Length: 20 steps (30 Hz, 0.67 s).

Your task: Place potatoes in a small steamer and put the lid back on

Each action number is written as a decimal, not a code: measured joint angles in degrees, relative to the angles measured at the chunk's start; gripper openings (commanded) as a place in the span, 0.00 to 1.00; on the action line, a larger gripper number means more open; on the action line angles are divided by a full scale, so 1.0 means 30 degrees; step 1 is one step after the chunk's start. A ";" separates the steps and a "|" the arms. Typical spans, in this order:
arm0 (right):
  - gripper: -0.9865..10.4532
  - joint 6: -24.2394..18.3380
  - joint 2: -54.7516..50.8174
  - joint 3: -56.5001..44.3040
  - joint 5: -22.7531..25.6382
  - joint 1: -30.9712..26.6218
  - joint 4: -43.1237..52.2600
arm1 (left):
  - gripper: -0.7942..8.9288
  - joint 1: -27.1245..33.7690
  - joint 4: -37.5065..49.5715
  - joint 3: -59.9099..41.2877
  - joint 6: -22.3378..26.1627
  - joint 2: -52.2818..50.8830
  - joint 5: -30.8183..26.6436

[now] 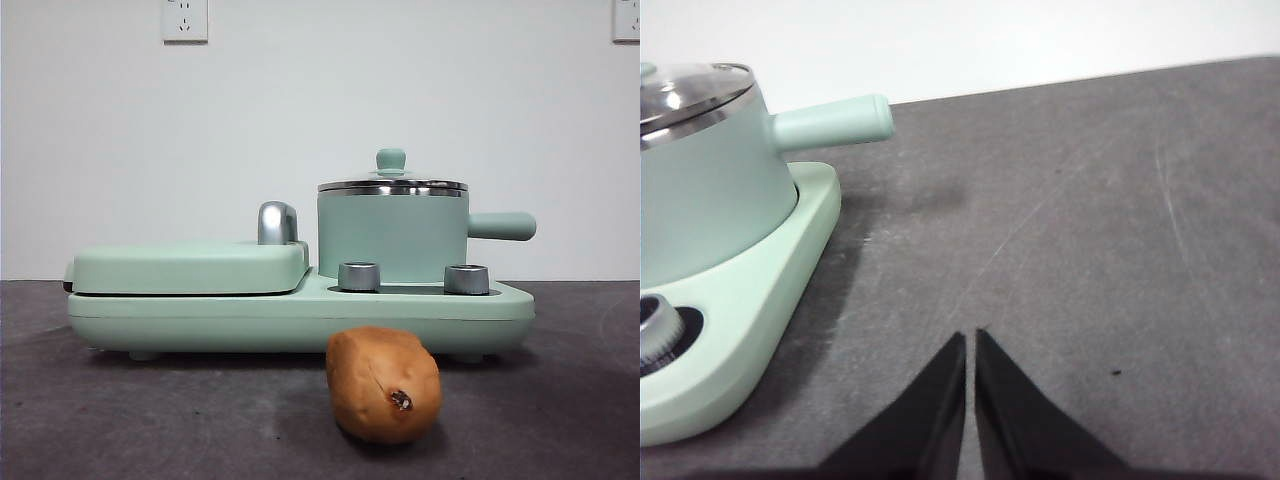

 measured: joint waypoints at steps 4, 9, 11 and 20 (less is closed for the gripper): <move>0.10 0.1377 0.0182 0.1122 -0.0131 0.0000 -0.0605 | 0.09 0.0007 0.0510 0.0095 -0.0219 0.0015 0.1566; 0.10 0.2667 0.1348 0.3781 -0.0940 0.0000 -0.1690 | 0.09 0.0000 -0.1100 0.1960 -0.2106 0.0801 0.3483; 0.10 0.2871 0.2135 0.4823 -0.1596 0.0000 -0.2586 | 0.09 0.0000 -0.1916 0.2980 -0.2579 0.1253 0.4364; 0.10 0.2696 0.6543 1.0287 -0.6368 0.0000 -0.6601 | 0.09 0.0000 -0.6841 0.8655 -0.3067 0.5013 0.7562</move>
